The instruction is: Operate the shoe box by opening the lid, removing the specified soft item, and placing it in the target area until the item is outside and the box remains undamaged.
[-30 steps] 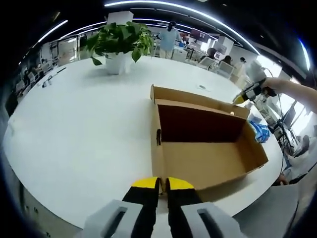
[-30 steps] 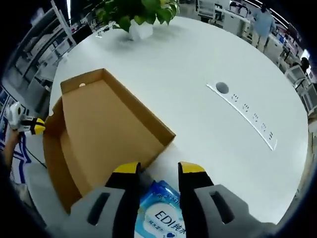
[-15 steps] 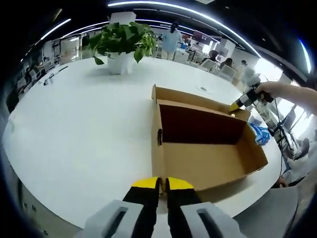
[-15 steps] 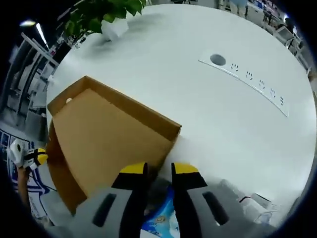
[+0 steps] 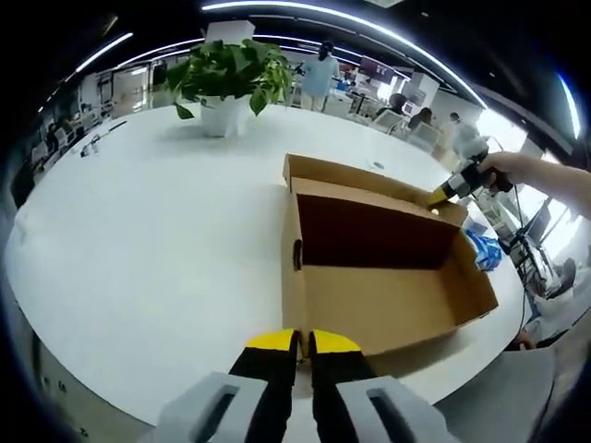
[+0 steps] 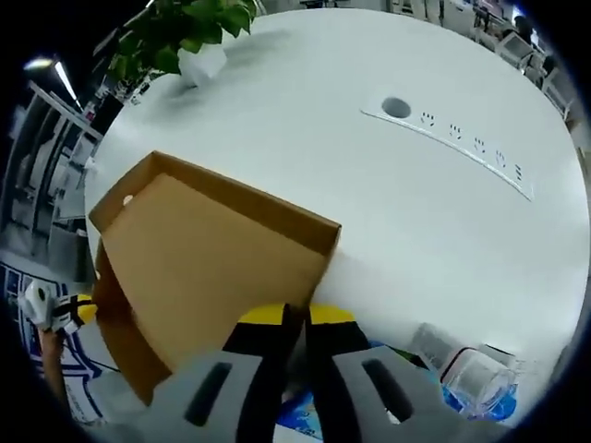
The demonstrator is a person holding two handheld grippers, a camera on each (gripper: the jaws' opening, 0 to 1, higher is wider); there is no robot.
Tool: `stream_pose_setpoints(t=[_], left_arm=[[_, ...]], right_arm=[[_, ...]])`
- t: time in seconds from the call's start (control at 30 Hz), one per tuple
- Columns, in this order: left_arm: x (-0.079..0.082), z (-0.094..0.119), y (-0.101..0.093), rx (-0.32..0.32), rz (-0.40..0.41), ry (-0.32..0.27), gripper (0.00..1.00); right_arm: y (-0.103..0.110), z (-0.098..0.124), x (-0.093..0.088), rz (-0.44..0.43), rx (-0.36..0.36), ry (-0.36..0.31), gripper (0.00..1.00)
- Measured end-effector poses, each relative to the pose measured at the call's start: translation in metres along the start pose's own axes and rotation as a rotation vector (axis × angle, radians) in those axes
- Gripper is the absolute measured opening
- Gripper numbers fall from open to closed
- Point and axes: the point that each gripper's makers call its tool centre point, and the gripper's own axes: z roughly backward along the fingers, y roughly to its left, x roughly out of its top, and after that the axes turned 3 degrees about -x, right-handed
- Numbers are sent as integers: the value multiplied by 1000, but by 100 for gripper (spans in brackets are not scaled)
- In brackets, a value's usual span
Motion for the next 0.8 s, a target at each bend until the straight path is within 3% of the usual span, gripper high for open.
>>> stream_pose_setpoints(t=[0.37,0.8], left_arm=[[1,0,0,-5,1,2,4],[2,0,-1,-7,-8,-4,4]], right_arm=[[5,22,5,7,-3,-53,3],[16,56,14,74,-12,-175,2]])
